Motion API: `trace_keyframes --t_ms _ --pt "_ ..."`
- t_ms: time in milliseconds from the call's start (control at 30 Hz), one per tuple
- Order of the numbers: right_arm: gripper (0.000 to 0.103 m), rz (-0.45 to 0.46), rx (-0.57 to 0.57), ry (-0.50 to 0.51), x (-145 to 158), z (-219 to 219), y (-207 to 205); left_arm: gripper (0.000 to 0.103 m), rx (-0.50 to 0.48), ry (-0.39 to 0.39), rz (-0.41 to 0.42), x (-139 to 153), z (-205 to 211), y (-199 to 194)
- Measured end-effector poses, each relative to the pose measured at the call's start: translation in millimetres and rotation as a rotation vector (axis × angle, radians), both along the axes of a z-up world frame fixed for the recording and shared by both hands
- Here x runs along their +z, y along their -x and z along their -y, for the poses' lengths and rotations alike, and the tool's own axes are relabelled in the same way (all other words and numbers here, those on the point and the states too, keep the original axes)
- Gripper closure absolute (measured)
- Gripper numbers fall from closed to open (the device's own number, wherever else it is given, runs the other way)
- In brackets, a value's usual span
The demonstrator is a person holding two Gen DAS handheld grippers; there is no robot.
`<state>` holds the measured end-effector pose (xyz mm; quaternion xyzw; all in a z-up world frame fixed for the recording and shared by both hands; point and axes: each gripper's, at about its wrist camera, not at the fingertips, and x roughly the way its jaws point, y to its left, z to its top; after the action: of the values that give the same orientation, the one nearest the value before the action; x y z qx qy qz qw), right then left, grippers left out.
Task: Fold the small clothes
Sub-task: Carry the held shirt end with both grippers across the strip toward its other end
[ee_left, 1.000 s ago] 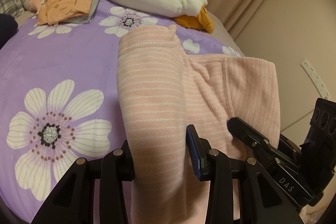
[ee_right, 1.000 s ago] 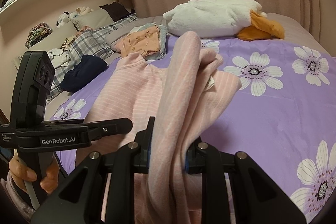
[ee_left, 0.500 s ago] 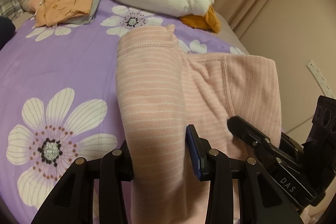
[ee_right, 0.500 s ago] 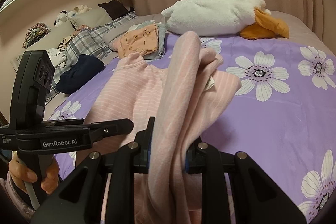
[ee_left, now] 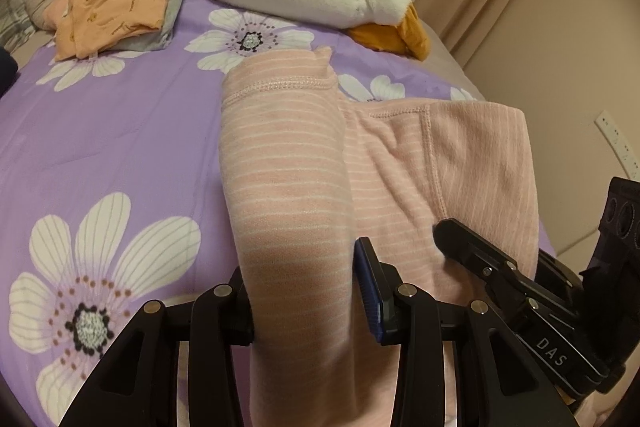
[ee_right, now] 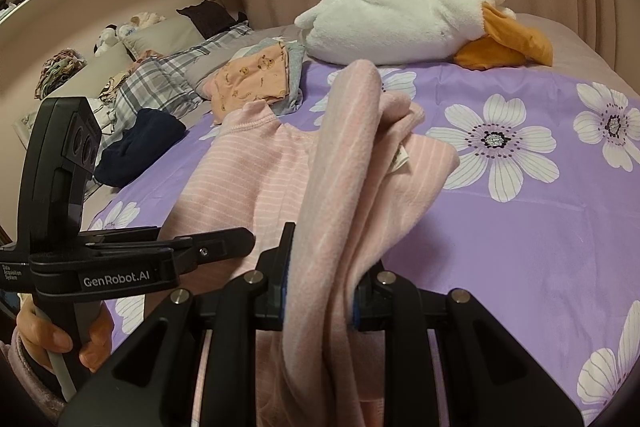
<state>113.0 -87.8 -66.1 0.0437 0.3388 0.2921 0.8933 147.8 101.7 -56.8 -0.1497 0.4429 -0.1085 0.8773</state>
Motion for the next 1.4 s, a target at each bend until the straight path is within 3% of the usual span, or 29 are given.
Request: trace_keyframes --t_ms 1400 --pt "0.080 -0.145 -0.046 0.029 -65 -6 -68 0.064 -0.012 -0.071 -0.128 -57 14 -66"
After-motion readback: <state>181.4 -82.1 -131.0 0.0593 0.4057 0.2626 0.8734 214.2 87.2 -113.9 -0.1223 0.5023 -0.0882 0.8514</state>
